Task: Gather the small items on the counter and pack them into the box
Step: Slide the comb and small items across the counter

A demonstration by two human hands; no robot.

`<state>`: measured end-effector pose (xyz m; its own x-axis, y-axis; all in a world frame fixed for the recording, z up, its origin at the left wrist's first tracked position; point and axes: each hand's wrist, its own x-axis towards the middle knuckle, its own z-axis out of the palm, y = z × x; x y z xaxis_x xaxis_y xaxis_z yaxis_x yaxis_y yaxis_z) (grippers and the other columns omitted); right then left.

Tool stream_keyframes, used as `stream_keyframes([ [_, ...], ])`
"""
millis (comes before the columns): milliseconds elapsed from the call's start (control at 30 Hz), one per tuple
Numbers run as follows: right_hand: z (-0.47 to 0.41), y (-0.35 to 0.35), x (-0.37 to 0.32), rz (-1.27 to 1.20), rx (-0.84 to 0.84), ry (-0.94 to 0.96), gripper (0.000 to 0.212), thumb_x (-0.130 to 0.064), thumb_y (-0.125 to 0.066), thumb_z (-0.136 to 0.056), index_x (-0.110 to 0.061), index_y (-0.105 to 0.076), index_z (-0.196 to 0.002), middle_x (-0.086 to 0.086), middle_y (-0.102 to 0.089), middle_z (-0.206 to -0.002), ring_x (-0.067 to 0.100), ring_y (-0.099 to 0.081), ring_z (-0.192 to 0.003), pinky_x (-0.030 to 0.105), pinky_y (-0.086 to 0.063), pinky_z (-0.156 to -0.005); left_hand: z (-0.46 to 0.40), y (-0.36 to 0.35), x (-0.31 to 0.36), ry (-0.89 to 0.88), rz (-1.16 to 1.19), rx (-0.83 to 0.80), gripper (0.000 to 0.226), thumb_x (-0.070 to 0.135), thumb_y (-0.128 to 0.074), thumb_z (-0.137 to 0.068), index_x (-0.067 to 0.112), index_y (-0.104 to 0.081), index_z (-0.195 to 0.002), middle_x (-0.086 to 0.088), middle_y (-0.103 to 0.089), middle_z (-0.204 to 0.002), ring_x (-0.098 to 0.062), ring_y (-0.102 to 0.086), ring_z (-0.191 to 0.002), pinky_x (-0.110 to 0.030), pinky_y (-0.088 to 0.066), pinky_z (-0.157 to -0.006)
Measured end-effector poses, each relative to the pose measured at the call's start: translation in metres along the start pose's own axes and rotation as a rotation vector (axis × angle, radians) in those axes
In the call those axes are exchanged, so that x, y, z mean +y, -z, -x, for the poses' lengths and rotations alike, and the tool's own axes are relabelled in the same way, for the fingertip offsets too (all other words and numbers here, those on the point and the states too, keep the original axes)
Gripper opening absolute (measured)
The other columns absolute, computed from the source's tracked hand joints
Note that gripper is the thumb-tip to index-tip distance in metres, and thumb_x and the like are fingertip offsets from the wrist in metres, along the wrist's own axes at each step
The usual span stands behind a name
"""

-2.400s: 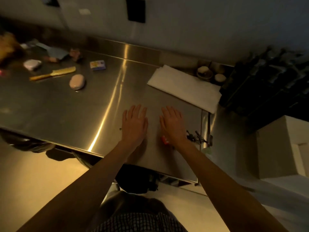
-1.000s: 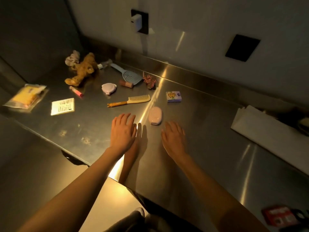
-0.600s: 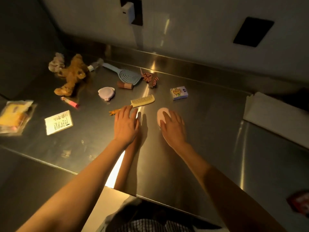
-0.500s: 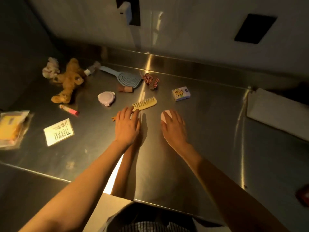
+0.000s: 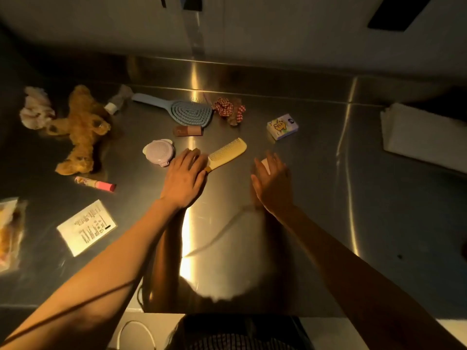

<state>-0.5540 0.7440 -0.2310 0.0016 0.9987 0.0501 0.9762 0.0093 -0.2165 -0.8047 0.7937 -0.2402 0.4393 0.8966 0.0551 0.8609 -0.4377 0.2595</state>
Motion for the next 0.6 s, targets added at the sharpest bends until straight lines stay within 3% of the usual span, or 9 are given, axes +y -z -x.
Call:
stream_keyframes([
  [233, -0.004, -0.004, -0.001, 0.027, -0.07, -0.07, 0.048, -0.033, -0.031, -0.093, -0.011, -0.053, -0.129, 0.024, -0.047, -0.136, 0.042, -0.048, -0.121, 0.052, -0.044, -0.092, -0.009, -0.016, 0.0, -0.055, 0.046, -0.035, 0.051, 0.036, -0.032, -0.1, 0.009, -0.043, -0.141, -0.017, -0.045, -0.143, -0.038, -0.036, -0.134, -0.048, -0.031, -0.11],
  [367, -0.003, -0.006, -0.001, 0.036, -0.048, -0.067, 0.038, -0.019, -0.049, -0.096, -0.007, -0.051, -0.132, 0.027, -0.043, -0.139, 0.045, -0.043, -0.126, 0.055, -0.04, -0.097, -0.013, -0.018, 0.0, -0.077, 0.033, -0.06, 0.051, 0.036, -0.03, -0.1, 0.011, -0.041, -0.143, -0.013, -0.043, -0.146, -0.037, -0.034, -0.136, -0.05, -0.027, -0.112],
  [500, 0.0, -0.003, 0.001, 0.039, -0.087, -0.087, 0.045, -0.021, -0.044, -0.099, -0.01, -0.039, -0.142, 0.023, -0.03, -0.15, 0.041, -0.028, -0.137, 0.054, -0.029, -0.108, -0.016, -0.02, 0.004, -0.109, 0.025, -0.057, 0.051, 0.034, -0.03, -0.1, 0.012, -0.041, -0.144, -0.01, -0.044, -0.146, -0.036, -0.033, -0.136, -0.047, -0.018, -0.113],
  [600, 0.007, 0.0, 0.006, 0.02, -0.067, -0.093, 0.045, -0.022, -0.046, -0.099, -0.01, -0.04, -0.142, 0.022, -0.032, -0.149, 0.04, -0.028, -0.138, 0.055, -0.028, -0.108, -0.018, -0.021, 0.01, -0.123, 0.044, -0.034, 0.05, 0.034, -0.03, -0.099, 0.012, -0.043, -0.143, -0.01, -0.046, -0.144, -0.036, -0.034, -0.136, -0.047, -0.016, -0.114],
])
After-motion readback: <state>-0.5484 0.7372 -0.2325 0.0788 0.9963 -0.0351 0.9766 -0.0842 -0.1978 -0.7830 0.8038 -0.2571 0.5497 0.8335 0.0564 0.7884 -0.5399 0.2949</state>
